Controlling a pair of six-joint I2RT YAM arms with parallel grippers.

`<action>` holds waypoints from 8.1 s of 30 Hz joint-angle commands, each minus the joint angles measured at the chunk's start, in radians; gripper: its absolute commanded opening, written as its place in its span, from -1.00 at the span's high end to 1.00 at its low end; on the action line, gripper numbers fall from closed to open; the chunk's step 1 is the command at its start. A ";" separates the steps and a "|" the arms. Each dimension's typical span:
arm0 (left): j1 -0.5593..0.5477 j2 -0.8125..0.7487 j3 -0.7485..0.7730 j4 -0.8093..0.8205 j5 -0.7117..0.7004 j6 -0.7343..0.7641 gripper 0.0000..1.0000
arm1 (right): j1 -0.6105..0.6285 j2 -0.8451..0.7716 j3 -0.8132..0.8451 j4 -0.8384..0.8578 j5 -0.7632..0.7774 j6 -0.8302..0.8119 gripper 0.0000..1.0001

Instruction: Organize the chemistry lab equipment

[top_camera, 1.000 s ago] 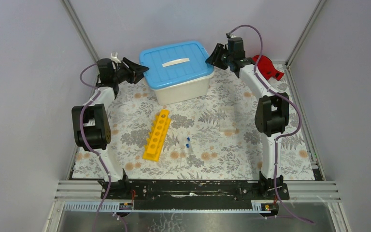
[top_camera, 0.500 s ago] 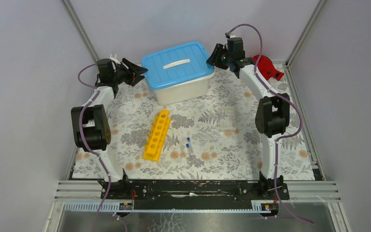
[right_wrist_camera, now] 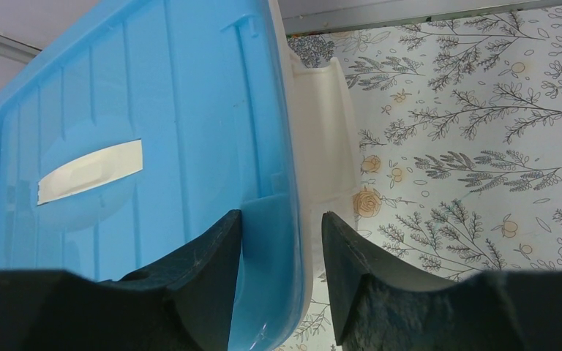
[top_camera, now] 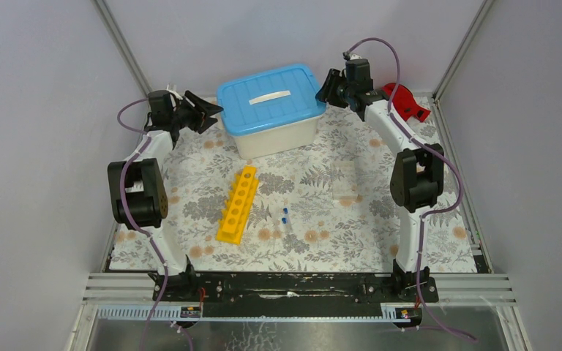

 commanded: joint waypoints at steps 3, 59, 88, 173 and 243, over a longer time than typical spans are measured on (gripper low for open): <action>0.001 0.008 0.026 -0.010 -0.012 0.025 -0.23 | 0.004 -0.038 -0.030 -0.062 0.050 -0.034 0.00; -0.012 -0.050 -0.144 0.239 -0.100 -0.061 -0.97 | -0.013 -0.018 -0.091 -0.021 0.037 -0.003 0.10; -0.155 -0.006 0.089 -0.068 -0.319 0.163 -0.36 | -0.013 -0.030 -0.104 -0.026 0.031 -0.014 0.11; -0.334 0.235 0.554 -0.658 -0.958 0.813 1.00 | -0.147 0.188 0.224 0.074 -0.425 0.105 -0.40; -0.340 0.264 0.553 -0.660 -0.912 0.774 1.00 | -0.039 0.186 0.318 -0.116 -0.309 0.023 0.00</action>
